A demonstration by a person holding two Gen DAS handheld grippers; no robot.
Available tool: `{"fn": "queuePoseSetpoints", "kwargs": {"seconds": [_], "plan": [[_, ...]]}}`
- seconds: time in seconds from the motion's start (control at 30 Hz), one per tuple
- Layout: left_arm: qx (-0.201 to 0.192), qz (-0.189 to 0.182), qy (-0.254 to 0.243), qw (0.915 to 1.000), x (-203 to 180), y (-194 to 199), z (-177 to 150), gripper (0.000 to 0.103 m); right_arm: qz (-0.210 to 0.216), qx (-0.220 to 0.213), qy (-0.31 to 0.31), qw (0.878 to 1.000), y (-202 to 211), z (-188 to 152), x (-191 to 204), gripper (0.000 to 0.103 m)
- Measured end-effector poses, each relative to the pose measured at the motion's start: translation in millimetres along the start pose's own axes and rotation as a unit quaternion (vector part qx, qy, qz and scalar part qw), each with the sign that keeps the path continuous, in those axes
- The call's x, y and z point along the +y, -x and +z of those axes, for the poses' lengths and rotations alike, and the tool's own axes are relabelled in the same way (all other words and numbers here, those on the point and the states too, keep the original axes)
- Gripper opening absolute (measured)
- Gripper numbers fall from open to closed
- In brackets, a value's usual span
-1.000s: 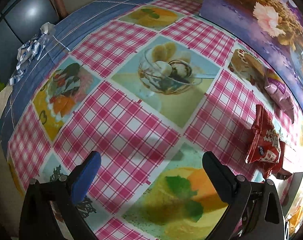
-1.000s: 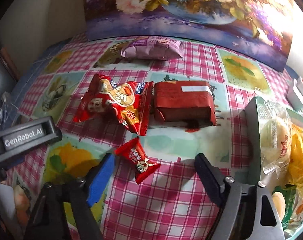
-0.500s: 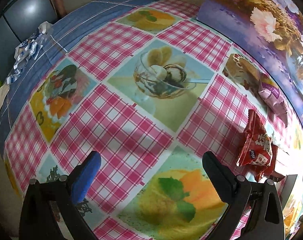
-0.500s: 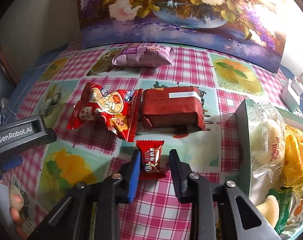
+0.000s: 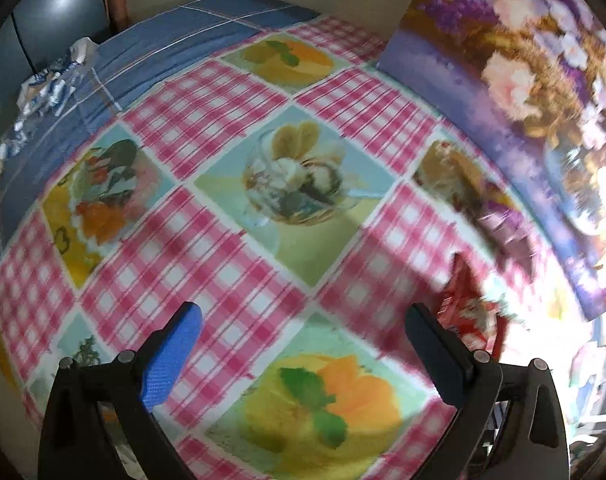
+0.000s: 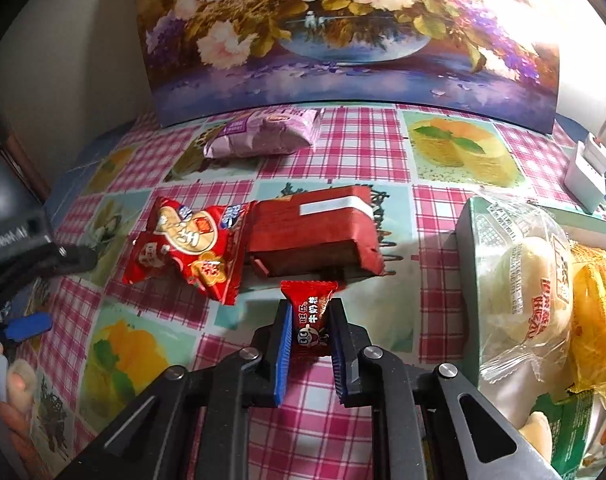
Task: Organize snacks
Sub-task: 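Grasp the small red wrapped candy with the right gripper, then grasp red snack bag with left gripper while right gripper holds red candy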
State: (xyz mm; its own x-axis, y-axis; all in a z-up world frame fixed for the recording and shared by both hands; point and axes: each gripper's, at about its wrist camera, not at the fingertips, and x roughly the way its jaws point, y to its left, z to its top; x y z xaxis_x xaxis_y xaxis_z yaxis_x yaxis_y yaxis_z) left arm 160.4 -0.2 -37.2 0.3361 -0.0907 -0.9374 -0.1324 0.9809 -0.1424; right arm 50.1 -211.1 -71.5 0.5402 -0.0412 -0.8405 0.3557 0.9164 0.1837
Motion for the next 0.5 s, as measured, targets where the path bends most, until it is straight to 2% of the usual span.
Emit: {"fn": "queuePoseSetpoints", "kwargs": {"seconds": [0.2, 0.43, 0.47, 0.5], "plan": [[-0.003, -0.071, -0.044, 0.9965, -34, -2, -4, 0.101, -0.002, 0.001, -0.001, 1.000, -1, 0, 1, 0.019], [0.007, -0.093, -0.103, 0.9904, -69, -13, -15, 0.099, -0.002, 0.005, -0.014, 1.000, -2, 1, -3, 0.019], [0.007, -0.095, -0.109, 0.9895, -71, -14, -17, 0.093, -0.002, 0.005, -0.015, 1.000, -2, 1, -3, 0.019], [0.008, -0.096, -0.114, 0.9888, -74, -14, -20, 0.083, -0.002, 0.005, -0.015, 1.000, -2, 1, -2, 0.019]]}}
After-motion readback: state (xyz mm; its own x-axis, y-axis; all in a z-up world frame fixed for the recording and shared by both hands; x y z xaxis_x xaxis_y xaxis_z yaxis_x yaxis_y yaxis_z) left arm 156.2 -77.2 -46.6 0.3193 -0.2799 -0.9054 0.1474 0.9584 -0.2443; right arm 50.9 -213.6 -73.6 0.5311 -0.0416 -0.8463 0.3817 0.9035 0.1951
